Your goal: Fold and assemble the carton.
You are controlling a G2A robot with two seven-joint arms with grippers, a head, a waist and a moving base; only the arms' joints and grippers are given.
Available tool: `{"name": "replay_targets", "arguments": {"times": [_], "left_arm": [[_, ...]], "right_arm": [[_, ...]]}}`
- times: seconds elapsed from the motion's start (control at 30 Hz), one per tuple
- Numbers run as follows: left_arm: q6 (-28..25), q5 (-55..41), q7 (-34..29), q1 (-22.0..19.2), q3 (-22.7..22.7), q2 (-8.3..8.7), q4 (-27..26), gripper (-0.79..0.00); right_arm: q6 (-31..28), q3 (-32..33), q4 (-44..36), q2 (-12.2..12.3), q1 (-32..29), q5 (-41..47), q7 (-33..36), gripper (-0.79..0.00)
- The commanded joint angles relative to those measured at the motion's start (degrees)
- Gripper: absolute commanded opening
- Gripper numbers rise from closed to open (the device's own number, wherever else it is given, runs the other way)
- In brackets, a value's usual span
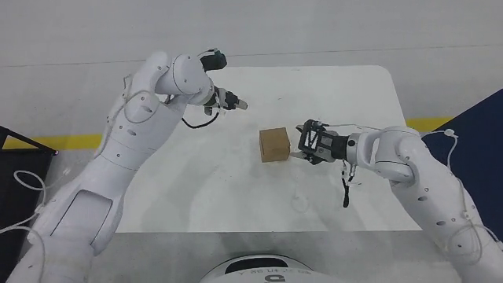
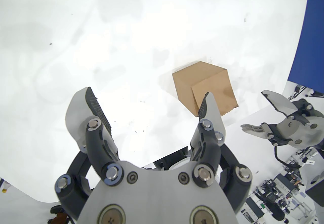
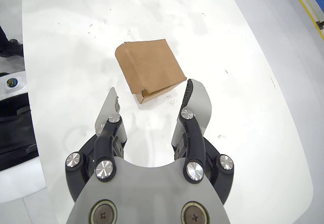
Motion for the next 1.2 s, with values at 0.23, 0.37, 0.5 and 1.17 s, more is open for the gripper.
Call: {"name": "replay_targets", "arguments": {"times": [0.23,0.37,0.5,1.17], "left_arm": [[-1.28,-1.39,-1.25,8.61,-8.58,3.24,-5.4,0.0],[-0.88,-4.28,-0.86,9.48,-9.48,3.53,-5.66,0.0],[-0.91,-5.87,-0.89,9.69,-9.7,3.61,-5.36,0.0],[-0.91,-5.87,-0.89,9.69,-9.7,3.61,-5.36,0.0]], "right_arm": [[-1.21,-9.9,4.91,-1.99,11.33,4.56,8.33,-0.206],[-1.39,-12.58,5.44,-2.57,13.91,4.79,10.24,-0.197],[-1.45,-14.88,5.51,-3.01,15.84,4.59,12.69,-0.126],[5.03,-23.53,7.78,-5.9,23.89,3.14,18.24,-0.203]]}}
